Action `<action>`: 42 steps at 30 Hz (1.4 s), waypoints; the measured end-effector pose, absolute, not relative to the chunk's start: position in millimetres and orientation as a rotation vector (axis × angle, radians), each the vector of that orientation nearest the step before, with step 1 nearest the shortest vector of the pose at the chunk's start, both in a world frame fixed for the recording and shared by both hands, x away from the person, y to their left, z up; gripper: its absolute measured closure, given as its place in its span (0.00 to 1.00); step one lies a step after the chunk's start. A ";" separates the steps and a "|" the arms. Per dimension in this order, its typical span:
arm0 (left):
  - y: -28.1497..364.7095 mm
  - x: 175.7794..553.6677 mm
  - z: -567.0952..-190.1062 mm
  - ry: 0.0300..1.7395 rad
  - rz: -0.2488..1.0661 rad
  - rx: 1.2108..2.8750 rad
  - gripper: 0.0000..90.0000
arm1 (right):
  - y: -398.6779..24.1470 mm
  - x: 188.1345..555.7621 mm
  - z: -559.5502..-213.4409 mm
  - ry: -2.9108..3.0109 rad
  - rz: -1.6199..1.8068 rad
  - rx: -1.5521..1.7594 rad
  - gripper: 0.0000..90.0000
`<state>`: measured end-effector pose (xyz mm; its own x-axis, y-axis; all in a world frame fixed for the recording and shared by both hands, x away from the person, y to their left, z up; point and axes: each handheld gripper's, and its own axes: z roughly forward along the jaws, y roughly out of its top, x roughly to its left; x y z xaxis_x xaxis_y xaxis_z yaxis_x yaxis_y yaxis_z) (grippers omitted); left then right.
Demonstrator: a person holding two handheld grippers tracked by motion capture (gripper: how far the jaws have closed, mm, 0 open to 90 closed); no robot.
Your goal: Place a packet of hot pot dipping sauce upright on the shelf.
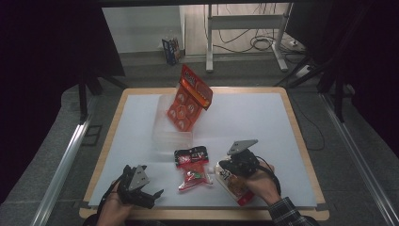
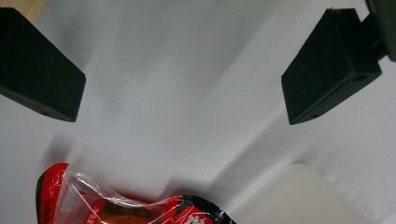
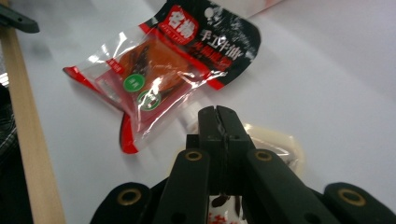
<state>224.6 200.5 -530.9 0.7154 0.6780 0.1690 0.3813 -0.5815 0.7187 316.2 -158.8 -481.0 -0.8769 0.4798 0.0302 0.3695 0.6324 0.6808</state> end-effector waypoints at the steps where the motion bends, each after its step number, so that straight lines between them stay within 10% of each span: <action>1: 200.6 224.7 -530.8 0.800 0.569 2.244 0.00 | -158.7 314.8 -482.3 2.697 1.070 0.705 0.98; 42: 199.2 225.8 -531.3 0.826 0.542 2.230 0.00 | -106.3 290.5 -522.5 2.908 0.998 0.583 0.98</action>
